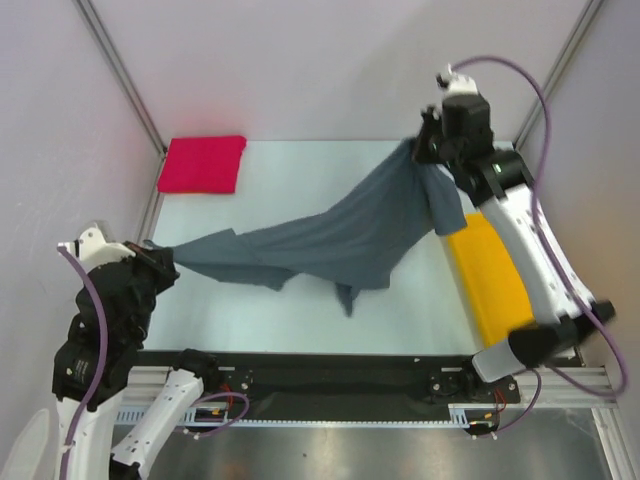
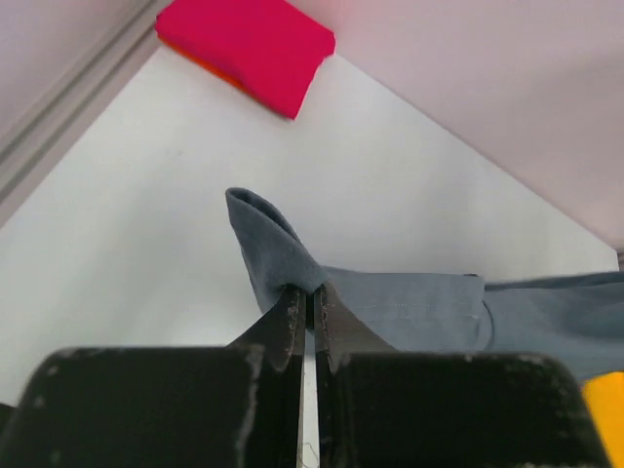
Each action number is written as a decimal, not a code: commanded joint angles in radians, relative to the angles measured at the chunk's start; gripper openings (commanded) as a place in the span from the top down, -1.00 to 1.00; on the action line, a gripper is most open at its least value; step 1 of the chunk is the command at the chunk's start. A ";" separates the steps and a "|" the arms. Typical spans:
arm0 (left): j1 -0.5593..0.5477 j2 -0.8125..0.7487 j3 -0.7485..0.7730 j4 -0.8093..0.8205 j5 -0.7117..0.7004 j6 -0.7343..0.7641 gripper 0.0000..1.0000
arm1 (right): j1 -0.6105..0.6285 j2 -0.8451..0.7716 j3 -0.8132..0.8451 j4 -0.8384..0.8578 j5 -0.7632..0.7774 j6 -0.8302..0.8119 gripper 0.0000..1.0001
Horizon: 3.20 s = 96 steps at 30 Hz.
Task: Fold and stack the t-shirts
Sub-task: Flatten the tshirt out
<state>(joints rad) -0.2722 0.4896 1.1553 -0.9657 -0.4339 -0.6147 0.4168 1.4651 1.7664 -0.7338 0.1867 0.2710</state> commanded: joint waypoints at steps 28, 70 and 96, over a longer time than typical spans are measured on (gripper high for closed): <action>0.008 0.210 -0.032 0.173 0.116 0.079 0.99 | 0.014 0.086 -0.611 0.266 -0.504 0.197 0.11; 0.008 0.248 0.020 0.192 0.089 0.119 0.99 | -0.084 0.181 -0.802 0.596 -0.495 0.659 1.00; 0.088 0.859 0.968 1.025 0.267 0.736 1.00 | -0.362 0.477 0.770 0.649 -0.334 0.677 1.00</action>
<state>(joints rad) -0.1940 1.3941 2.0174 -0.0498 -0.2264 0.0471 0.0750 2.0308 2.5507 -0.1566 -0.1406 0.8791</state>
